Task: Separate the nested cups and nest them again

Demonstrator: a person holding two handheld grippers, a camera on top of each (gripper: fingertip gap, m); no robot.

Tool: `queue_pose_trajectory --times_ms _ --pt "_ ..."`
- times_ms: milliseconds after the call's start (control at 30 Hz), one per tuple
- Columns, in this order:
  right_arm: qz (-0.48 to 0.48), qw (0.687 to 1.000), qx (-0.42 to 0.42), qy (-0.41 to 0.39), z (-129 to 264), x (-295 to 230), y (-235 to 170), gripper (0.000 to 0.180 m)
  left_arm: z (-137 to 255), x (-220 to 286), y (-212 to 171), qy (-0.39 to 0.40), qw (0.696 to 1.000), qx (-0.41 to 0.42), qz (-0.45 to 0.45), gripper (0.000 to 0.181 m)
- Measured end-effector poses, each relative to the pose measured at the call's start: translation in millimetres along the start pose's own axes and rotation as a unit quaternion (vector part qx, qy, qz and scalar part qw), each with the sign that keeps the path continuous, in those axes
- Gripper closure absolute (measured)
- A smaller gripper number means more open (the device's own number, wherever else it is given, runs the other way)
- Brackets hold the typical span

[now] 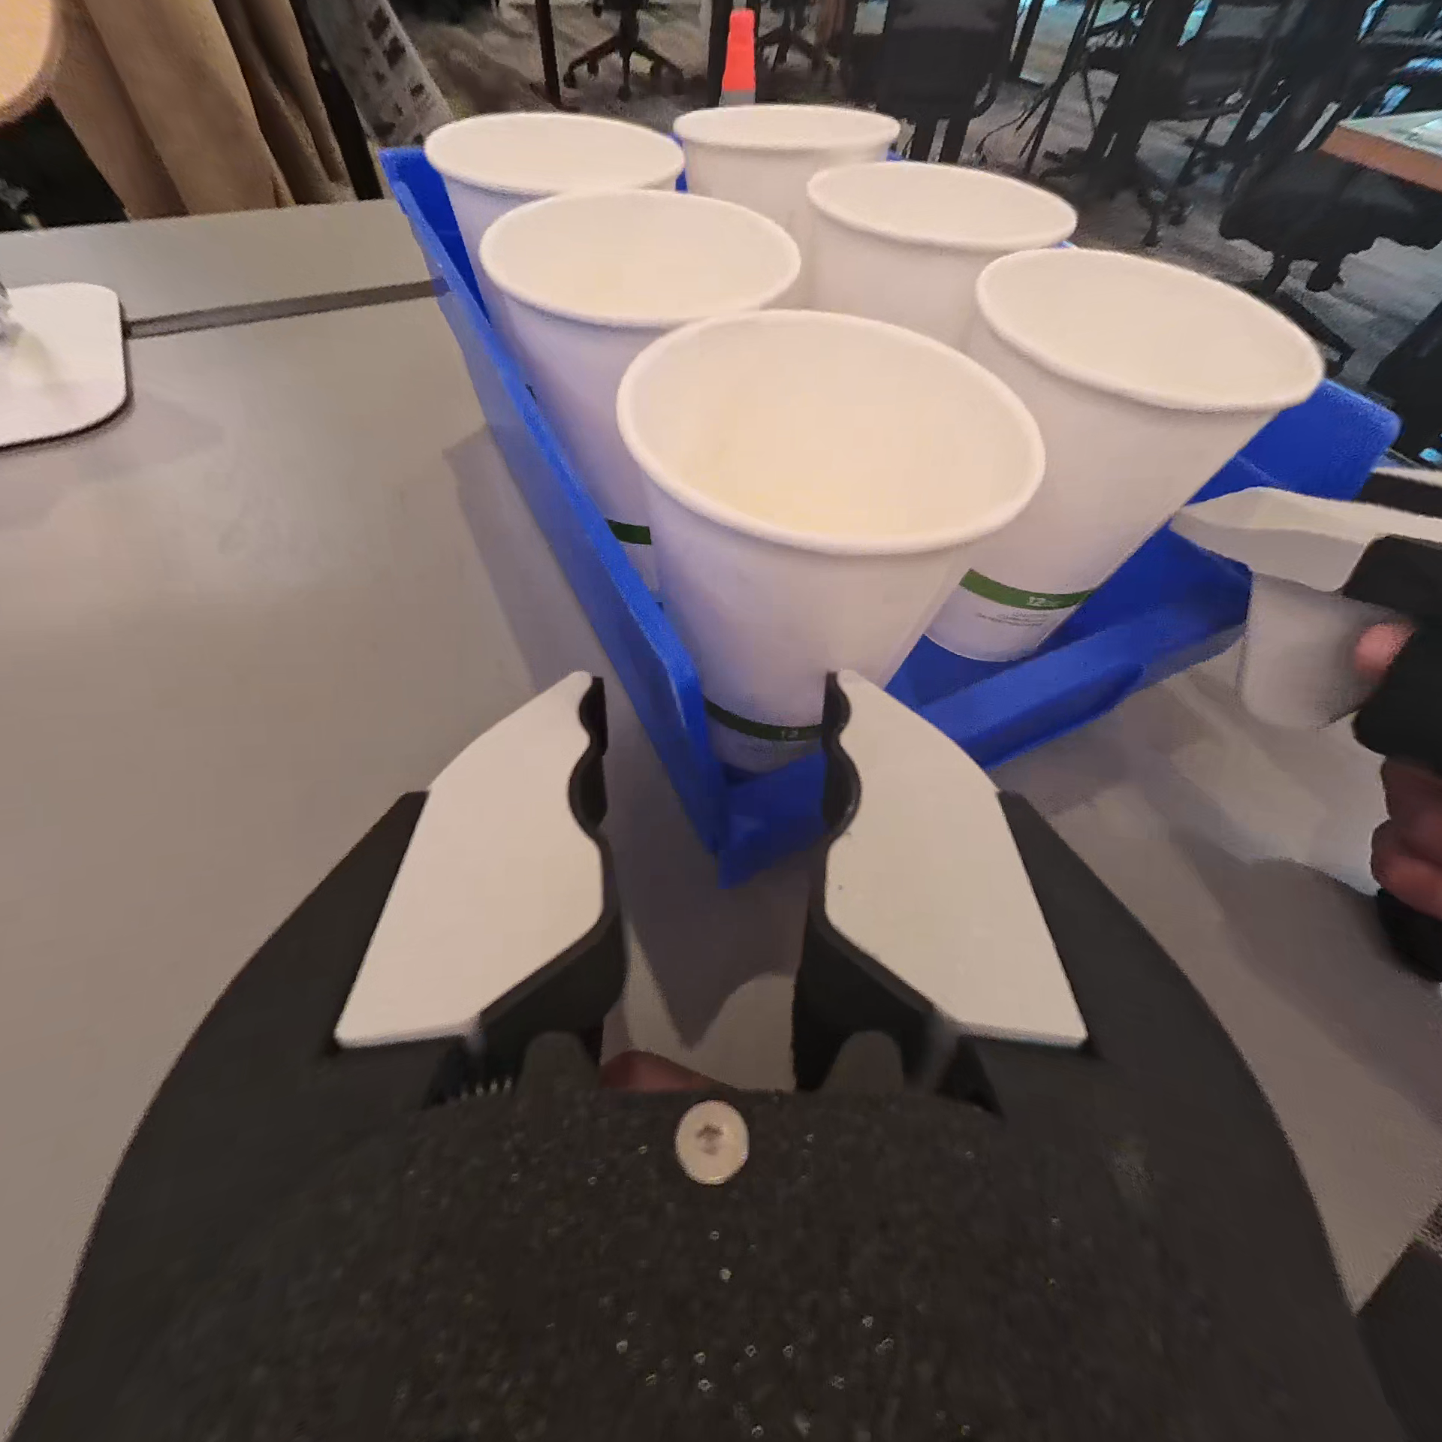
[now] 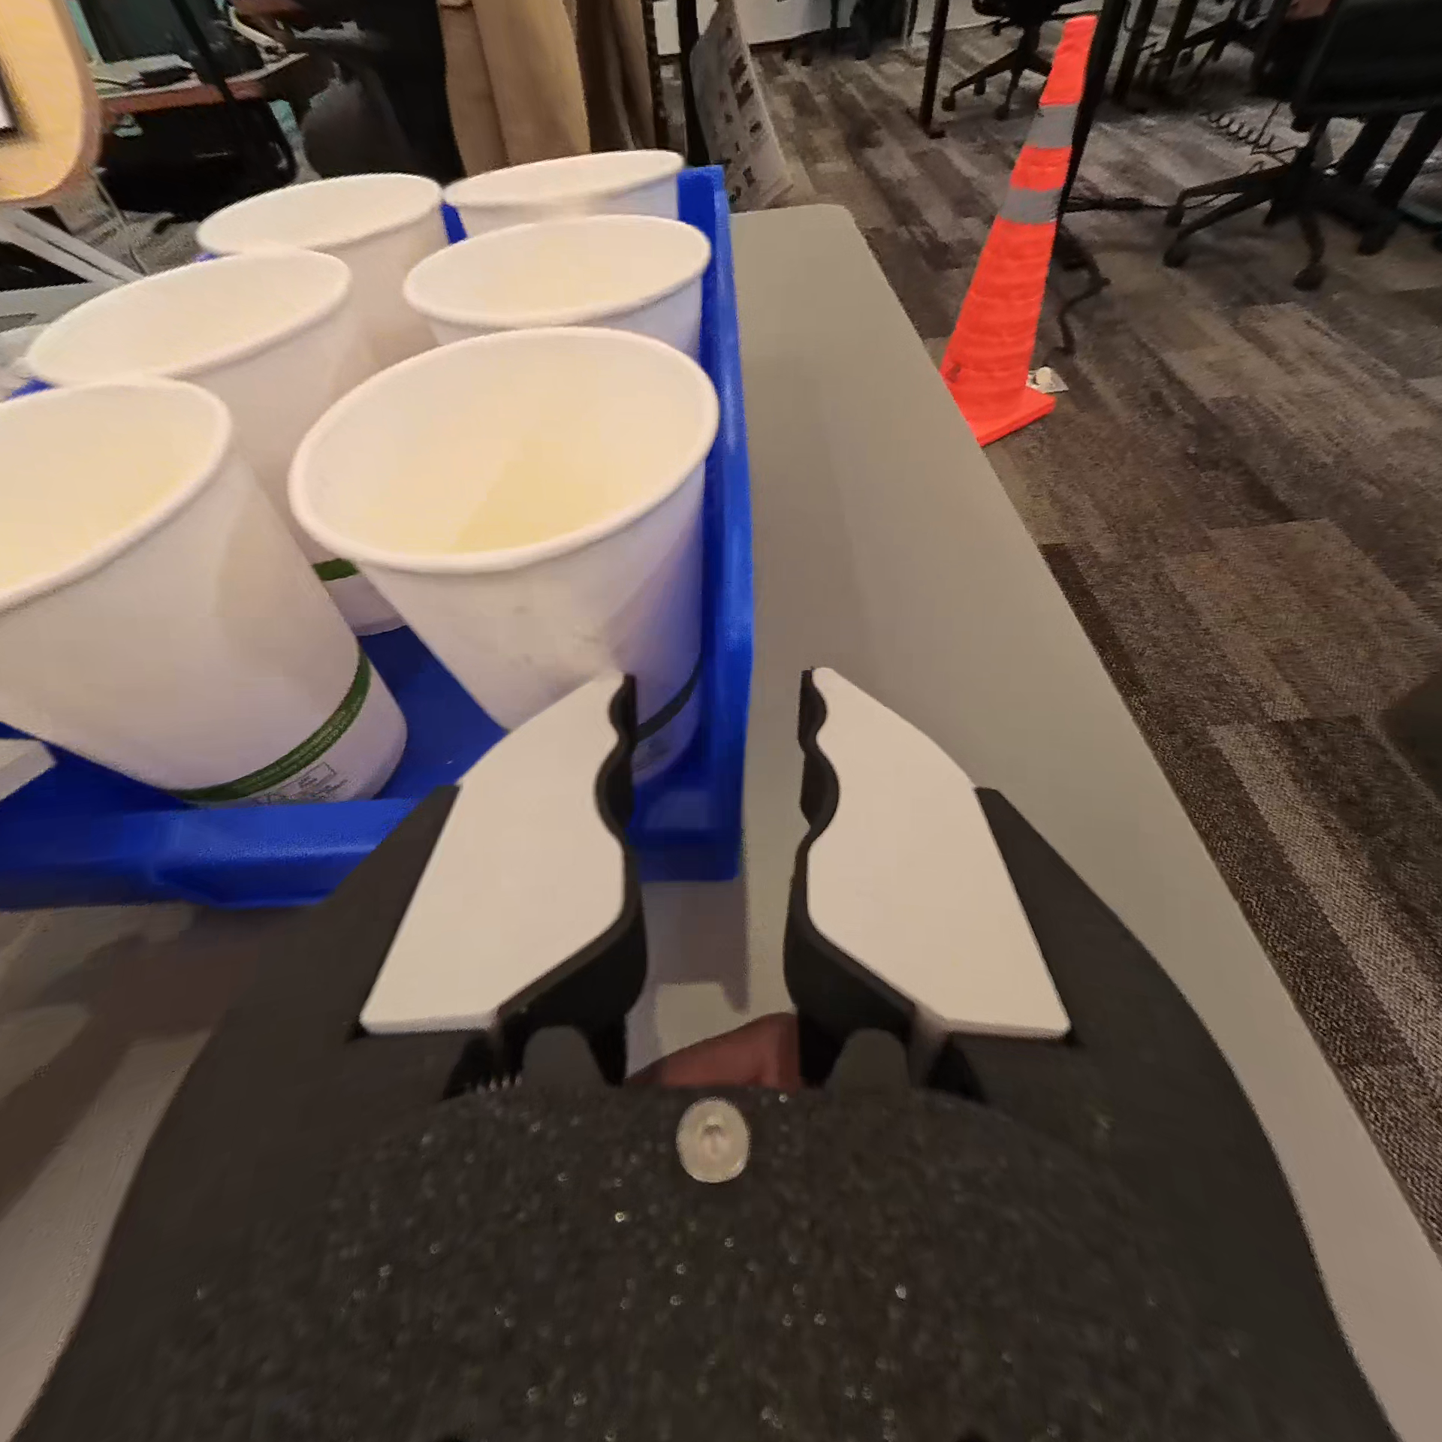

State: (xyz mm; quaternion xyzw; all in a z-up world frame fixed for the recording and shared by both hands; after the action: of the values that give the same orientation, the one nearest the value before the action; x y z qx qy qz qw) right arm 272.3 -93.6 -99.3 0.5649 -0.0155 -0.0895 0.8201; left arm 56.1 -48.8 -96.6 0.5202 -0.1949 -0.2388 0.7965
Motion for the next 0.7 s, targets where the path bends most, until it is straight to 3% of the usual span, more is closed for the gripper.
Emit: queue_pose_trajectory --times_ms 100,167,400,533,700 --pt "-0.022 1.0 0.012 0.015 -4 3 2 0.16 -10 -4 4 0.036 0.999 -0.006 0.014 0.165" --pt "-0.022 0.999 0.025 0.016 -4 3 3 0.176 -15 -7 6 0.058 0.998 -0.006 0.001 0.169" --pt "-0.012 0.997 0.053 -0.046 8 -32 0 0.177 -11 -27 10 0.081 0.996 -0.009 0.03 0.177" --pt "-0.011 0.994 0.095 -0.049 18 -71 2 0.177 12 -55 8 0.073 0.996 -0.002 0.052 0.177" --pt "-0.009 0.994 0.111 -0.001 20 -150 -3 0.177 66 -115 2 0.119 0.992 0.019 0.04 0.177"
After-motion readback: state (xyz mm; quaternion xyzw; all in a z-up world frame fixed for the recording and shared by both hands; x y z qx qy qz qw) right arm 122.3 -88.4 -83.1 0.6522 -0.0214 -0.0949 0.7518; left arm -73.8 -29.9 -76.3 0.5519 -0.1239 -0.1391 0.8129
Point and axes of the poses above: each gripper's, where its closed fingertips meet, z back along the fingers, y out of its top, x = y × z across the jaws, the point moved 9 cm from there along z, back along the fingers
